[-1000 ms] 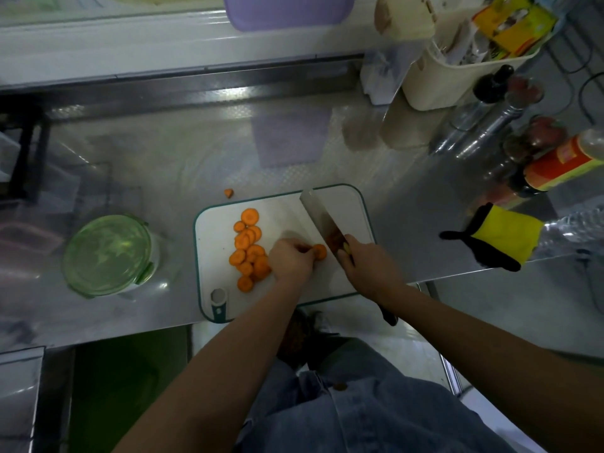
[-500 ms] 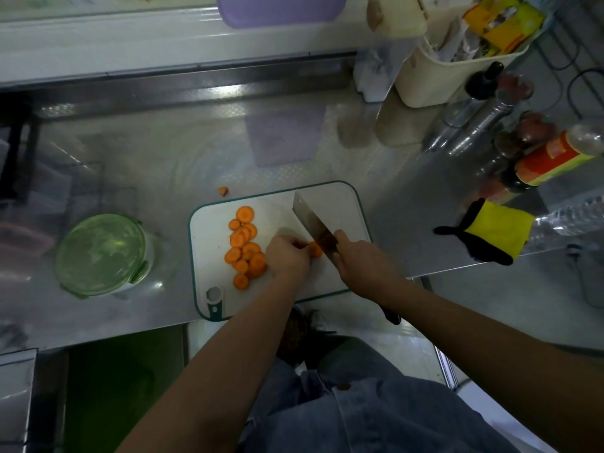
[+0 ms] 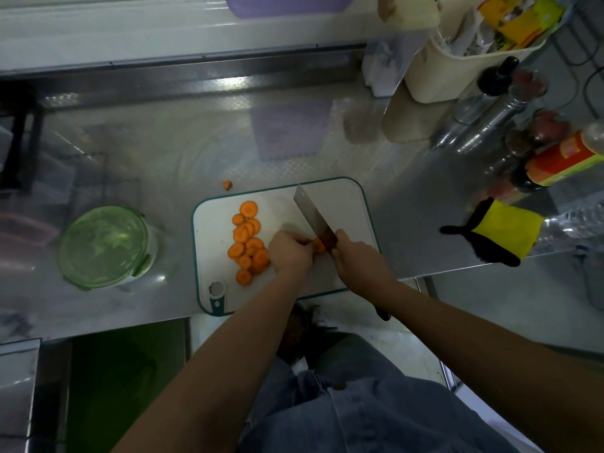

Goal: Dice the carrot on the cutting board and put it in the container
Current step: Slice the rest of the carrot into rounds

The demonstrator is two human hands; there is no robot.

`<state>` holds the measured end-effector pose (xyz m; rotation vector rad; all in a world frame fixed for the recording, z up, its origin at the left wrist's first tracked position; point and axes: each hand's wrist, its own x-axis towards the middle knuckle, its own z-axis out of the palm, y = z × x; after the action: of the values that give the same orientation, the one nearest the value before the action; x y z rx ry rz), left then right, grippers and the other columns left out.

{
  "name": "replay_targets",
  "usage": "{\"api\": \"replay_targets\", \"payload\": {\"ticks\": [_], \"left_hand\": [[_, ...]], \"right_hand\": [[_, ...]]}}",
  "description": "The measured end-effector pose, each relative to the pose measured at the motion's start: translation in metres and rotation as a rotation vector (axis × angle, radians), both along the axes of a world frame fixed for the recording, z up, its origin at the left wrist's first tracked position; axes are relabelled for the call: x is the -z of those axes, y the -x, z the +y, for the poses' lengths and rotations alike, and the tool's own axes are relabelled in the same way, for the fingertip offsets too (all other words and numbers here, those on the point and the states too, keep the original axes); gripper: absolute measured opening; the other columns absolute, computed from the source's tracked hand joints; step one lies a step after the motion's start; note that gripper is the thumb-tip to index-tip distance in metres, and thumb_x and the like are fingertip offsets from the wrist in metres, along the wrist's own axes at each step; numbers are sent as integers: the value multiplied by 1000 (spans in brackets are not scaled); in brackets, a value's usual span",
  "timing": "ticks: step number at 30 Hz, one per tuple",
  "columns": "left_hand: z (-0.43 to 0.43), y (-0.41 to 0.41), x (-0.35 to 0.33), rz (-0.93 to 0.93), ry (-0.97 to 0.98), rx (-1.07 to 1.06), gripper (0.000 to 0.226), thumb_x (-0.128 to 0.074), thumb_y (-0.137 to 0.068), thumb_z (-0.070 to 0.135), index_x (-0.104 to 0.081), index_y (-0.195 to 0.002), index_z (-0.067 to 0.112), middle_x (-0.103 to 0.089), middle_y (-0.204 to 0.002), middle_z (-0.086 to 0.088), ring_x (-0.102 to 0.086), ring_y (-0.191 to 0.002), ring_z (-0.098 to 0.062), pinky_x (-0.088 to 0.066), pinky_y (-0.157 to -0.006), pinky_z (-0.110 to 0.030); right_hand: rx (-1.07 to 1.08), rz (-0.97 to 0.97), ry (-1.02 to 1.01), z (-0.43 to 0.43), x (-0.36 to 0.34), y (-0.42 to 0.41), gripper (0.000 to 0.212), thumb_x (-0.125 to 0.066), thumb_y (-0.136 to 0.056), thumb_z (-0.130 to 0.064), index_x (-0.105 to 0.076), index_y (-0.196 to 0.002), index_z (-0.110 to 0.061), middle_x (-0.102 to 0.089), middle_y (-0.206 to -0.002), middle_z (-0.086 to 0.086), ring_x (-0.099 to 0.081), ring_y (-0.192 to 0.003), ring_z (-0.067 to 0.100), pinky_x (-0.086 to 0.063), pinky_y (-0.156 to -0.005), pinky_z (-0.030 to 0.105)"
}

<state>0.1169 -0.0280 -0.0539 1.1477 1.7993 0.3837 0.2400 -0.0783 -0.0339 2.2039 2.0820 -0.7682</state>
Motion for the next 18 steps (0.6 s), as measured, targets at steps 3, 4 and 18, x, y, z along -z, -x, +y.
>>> {"api": "replay_targets", "payload": {"ticks": [3, 4, 18], "left_hand": [[-1, 2, 2, 7, 8, -2, 19, -80, -73, 28, -77, -83, 13, -74, -83, -8, -68, -79, -23, -56, -74, -38], [-2, 2, 1, 10, 11, -3, 21, -81, -72, 31, -76, -82, 14, -74, -83, -7, -68, -78, -23, -56, -74, -37], [-1, 2, 2, -12, 37, -19, 13, -80, -74, 26, -75, -79, 14, -73, -81, -7, -67, -75, -21, -57, -72, -37]], "right_hand": [[-18, 17, -35, 3, -5, -4, 31, -38, -100, -28, -38, -125, -10, -57, -77, 8, -51, -63, 27, -32, -55, 32], [-23, 23, -48, 3, -7, -5, 31, -38, -100, -28, -38, -125, -10, -53, -74, 5, -49, -62, 26, -32, -55, 32], [-73, -26, 52, -3, -19, -2, 24, -39, -98, -20, -39, -120, -9, -57, -81, 8, -50, -64, 24, -34, -54, 32]]}}
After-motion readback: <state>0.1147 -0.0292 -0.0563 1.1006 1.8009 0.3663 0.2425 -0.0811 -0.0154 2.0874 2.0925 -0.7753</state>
